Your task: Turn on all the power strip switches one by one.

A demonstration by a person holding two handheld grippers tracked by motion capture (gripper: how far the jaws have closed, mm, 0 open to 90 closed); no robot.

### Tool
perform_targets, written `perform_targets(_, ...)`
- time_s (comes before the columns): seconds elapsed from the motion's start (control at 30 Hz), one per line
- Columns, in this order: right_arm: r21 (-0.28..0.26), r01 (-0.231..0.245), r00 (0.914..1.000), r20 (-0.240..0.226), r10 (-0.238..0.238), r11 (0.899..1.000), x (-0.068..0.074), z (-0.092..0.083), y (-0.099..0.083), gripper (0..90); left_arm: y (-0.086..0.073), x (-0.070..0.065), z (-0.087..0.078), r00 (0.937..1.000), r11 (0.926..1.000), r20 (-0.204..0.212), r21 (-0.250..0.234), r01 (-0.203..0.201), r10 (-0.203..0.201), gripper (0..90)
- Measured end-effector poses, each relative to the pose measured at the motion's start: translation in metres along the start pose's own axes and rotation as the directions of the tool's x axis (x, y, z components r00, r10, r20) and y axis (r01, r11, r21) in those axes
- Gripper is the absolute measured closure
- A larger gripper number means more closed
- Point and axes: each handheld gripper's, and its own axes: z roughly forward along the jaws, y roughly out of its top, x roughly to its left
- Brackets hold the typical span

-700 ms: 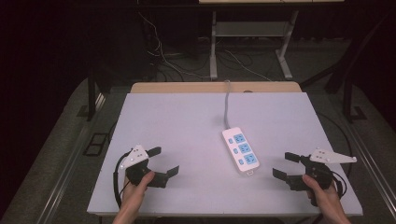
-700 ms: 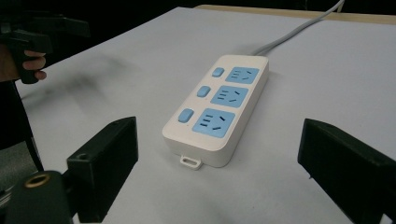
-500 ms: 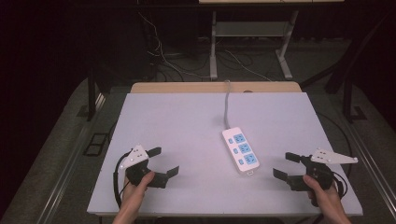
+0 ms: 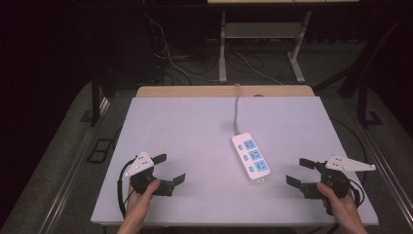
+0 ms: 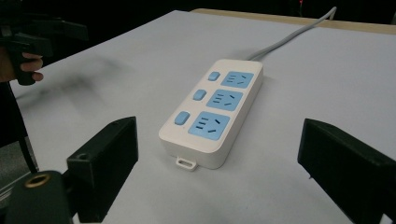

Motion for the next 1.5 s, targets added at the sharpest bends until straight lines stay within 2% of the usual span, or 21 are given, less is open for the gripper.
perform_targets(0.3,-0.019,-0.008,1.0,0.002,0.008,1.0,0.0,0.0,0.007,12.2,-0.002,0.001,-0.001,0.9999,1.0,-0.009,-0.002,0.007,-0.007,0.0)
perform_targets(0.5,-0.047,-0.019,0.9991,0.036,0.021,0.999,-0.001,-0.002,0.014,12.0,-0.002,0.001,-0.002,0.9999,0.9999,-0.013,-0.009,0.011,-0.011,0.0)
perform_targets(0.87,-0.029,-0.021,0.9979,0.06,0.022,0.999,-0.005,0.001,0.023,12.0,-0.003,0.002,-0.001,0.9998,0.9999,-0.015,-0.007,0.012,-0.012,0.0)
perform_targets(1.03,-0.012,-0.028,0.9988,0.041,0.028,1.0,-0.008,0.006,0.027,13.5,-0.003,0.002,-0.001,0.9998,0.9999,-0.016,-0.009,0.013,-0.013,0.0)
perform_targets(1.07,0.002,-0.033,0.9993,0.02,0.033,0.999,-0.009,0.007,0.028,14.2,-0.003,0.003,-0.001,0.9998,0.9999,-0.017,-0.008,0.012,-0.012,0.0)
perform_targets(1.23,0.051,-0.002,1.0,-0.002,0.002,0.999,-0.008,0.016,0.033,14.2,-0.004,0.003,-0.001,0.9998,0.9999,-0.016,-0.008,0.014,-0.015,0.0)
perform_targets(1.5,0.077,0.027,0.9989,-0.04,-0.024,0.997,-0.006,0.024,0.045,14.6,-0.004,0.003,0.0,0.9998,0.9999,-0.014,-0.002,0.015,-0.015,0.0)
